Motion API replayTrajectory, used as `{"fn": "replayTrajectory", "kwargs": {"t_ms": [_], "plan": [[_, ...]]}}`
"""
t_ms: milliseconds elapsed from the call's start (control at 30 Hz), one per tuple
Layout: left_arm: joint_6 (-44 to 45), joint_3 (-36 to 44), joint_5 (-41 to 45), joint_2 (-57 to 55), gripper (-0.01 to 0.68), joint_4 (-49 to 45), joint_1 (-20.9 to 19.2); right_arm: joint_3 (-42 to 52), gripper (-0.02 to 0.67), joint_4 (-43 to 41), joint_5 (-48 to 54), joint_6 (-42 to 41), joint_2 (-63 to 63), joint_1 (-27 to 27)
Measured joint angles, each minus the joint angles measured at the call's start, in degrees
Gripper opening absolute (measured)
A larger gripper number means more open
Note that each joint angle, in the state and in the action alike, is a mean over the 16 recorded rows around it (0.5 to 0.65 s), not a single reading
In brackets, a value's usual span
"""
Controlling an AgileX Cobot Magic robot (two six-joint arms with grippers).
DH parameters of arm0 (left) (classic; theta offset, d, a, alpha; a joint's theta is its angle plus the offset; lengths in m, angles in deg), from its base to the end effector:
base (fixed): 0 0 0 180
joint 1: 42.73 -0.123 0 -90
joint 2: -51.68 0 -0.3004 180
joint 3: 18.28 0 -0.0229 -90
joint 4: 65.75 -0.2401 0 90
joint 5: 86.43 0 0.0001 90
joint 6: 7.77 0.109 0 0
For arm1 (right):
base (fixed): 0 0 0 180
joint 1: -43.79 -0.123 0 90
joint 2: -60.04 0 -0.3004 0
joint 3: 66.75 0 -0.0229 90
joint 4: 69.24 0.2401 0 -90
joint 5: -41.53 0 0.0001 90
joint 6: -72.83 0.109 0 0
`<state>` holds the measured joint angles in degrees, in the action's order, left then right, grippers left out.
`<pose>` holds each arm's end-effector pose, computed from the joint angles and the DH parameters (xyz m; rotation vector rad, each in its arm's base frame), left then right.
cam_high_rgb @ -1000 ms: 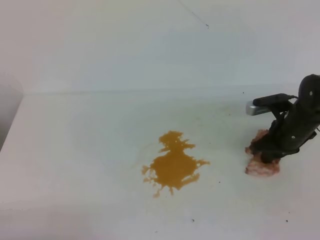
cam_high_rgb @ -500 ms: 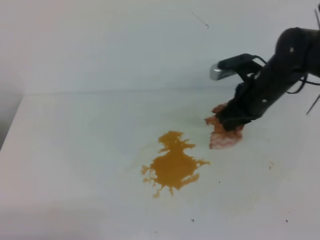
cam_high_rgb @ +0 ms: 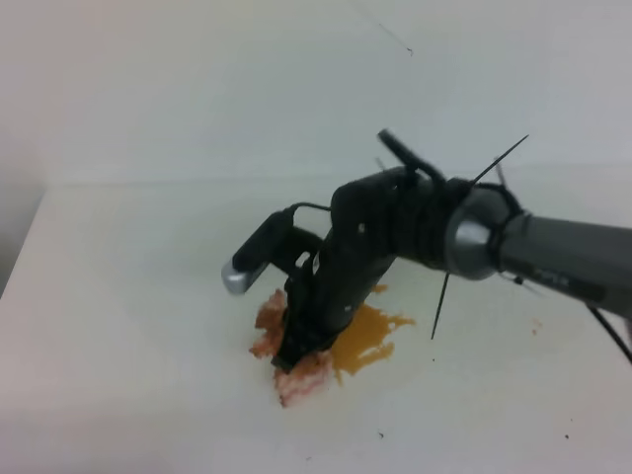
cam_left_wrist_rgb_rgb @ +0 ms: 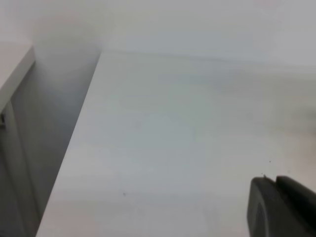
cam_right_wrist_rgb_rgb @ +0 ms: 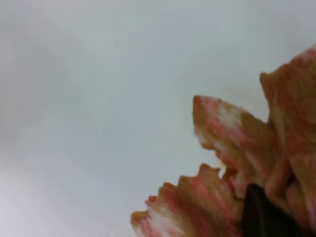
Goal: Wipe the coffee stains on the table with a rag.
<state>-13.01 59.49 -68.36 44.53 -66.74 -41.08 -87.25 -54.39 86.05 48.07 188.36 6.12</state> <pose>0.0453 -0.0007 0.1799 -0.0454 1.7974 -0.0694 0.3625 0.3047 0.2128 -1.2177 2.3707 0.3754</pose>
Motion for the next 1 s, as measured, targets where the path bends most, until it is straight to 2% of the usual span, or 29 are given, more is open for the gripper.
{"fn": "replayTrajectory", "kwargs": {"t_ms": [167, 400, 733, 1000], "plan": [[0.00, -0.15, 0.00, -0.09, -0.003, 0.00, 0.00, -1.91, -0.003, -4.72, 0.32, -0.33, 5.08, -3.49], [0.00, -0.15, 0.00, 0.00, -0.003, 0.00, 0.00, -4.38, -0.003, -13.38, 1.70, 0.93, 10.35, -4.74], [0.00, -0.15, 0.00, 0.19, -0.003, 0.00, 0.00, -5.33, -0.003, -21.38, 2.39, 3.37, 12.04, -1.95], [0.00, 0.00, -0.06, 0.28, -0.003, 0.00, 0.00, -5.36, -0.003, -20.95, 1.96, 2.80, 11.26, 0.83]]}}
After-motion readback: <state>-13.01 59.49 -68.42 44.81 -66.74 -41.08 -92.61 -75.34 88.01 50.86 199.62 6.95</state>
